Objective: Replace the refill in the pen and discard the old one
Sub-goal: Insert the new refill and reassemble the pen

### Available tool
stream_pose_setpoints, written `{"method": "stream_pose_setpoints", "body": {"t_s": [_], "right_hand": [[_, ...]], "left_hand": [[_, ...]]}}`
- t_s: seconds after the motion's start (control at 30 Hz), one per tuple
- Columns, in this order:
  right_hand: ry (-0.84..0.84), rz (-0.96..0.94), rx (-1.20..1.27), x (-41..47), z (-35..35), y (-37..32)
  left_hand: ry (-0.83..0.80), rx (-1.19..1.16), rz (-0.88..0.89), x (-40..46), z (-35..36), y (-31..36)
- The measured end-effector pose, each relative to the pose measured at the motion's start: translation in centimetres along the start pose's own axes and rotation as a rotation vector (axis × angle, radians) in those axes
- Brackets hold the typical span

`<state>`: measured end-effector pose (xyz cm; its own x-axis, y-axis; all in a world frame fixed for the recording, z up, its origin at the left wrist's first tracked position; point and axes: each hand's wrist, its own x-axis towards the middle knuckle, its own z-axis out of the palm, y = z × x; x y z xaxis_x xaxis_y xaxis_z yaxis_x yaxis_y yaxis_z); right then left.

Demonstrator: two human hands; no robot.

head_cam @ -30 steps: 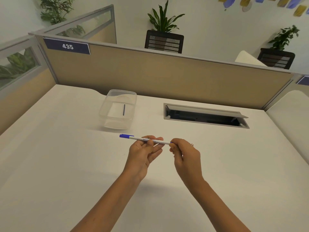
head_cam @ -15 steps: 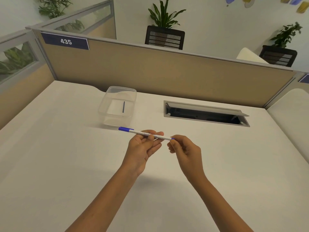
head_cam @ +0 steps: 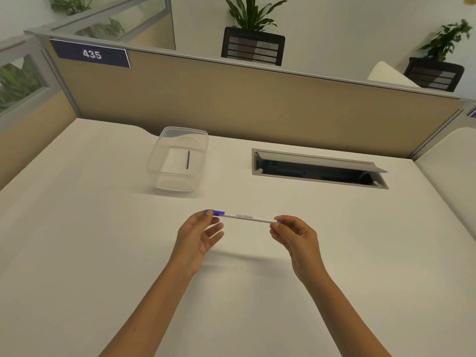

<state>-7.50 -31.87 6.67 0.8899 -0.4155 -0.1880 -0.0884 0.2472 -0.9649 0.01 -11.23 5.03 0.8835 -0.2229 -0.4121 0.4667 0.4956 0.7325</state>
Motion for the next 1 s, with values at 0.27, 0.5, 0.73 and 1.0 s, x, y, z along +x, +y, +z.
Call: {"method": "stream_pose_setpoints", "body": {"t_s": [0.27,0.5,0.73,1.0], "right_hand": [[-0.018,0.007,-0.234,2.5,-1.2,2.8],[-0.027,-0.297,-0.855,5.4,-1.3,5.7],[0.102,-0.364,-1.068,6.7,-1.4,8.7],[0.077,-0.328,-1.014,6.5,-1.7,9.0]], "left_hand": [[-0.023,0.462,0.101,3.2,-2.3,0.1],[0.03,1.155,0.472,5.7,-3.7,-1.4],[0.105,1.364,0.607,7.3,-5.1,-3.2],[0.066,1.436,0.631,7.1,-5.9,-3.7]]}}
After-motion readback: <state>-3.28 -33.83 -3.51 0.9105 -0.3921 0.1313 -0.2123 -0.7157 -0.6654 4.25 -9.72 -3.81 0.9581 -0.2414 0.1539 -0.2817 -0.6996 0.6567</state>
